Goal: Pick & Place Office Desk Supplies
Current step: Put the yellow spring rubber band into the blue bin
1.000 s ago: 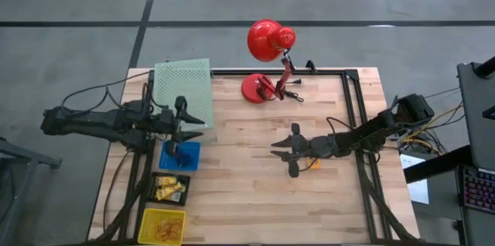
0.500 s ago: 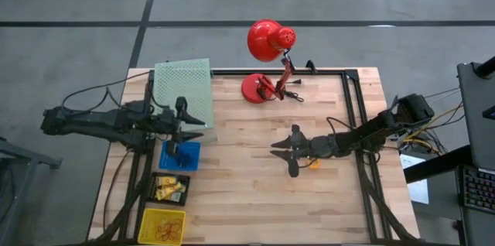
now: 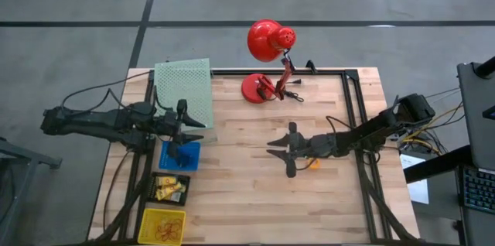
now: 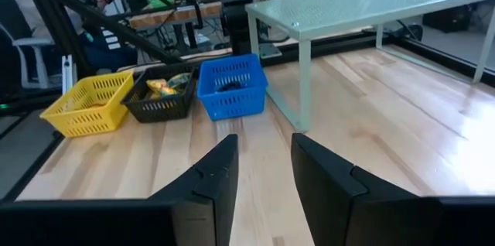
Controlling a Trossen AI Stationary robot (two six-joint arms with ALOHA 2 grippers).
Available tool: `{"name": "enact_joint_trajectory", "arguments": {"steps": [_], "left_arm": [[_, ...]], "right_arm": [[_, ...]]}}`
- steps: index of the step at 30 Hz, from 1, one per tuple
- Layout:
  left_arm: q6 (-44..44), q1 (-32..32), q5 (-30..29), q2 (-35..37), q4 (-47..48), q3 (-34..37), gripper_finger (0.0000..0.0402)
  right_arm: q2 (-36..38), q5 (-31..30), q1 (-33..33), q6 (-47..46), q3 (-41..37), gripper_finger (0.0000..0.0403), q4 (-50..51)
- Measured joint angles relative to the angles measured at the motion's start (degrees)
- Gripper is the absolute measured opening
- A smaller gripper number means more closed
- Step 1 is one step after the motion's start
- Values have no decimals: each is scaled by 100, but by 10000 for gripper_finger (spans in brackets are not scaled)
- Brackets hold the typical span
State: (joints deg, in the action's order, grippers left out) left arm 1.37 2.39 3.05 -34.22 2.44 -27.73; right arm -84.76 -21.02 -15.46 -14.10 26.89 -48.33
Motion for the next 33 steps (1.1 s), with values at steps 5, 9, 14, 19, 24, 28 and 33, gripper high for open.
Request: {"name": "enact_joint_trajectory", "arguments": {"steps": [5,9,14,19,24,28,33], "left_arm": [[32,2,0,0,0,0,173],[208,1,0,0,2,0,173],[317,1,0,-2,135,0,173],[320,1,0,-7,201,0,173],[321,2,0,-7,173,0,173],[321,0,0,-5,173,0,173],[321,2,0,-4,170,0,173]], "right_arm": [[1,-1,0,19,77,119,8],[1,0,0,21,189,113,8],[0,0,0,108,420,108,8],[1,2,0,170,579,108,6],[1,4,0,170,604,113,10],[1,5,0,170,597,116,10],[1,7,0,169,593,113,10]]}}
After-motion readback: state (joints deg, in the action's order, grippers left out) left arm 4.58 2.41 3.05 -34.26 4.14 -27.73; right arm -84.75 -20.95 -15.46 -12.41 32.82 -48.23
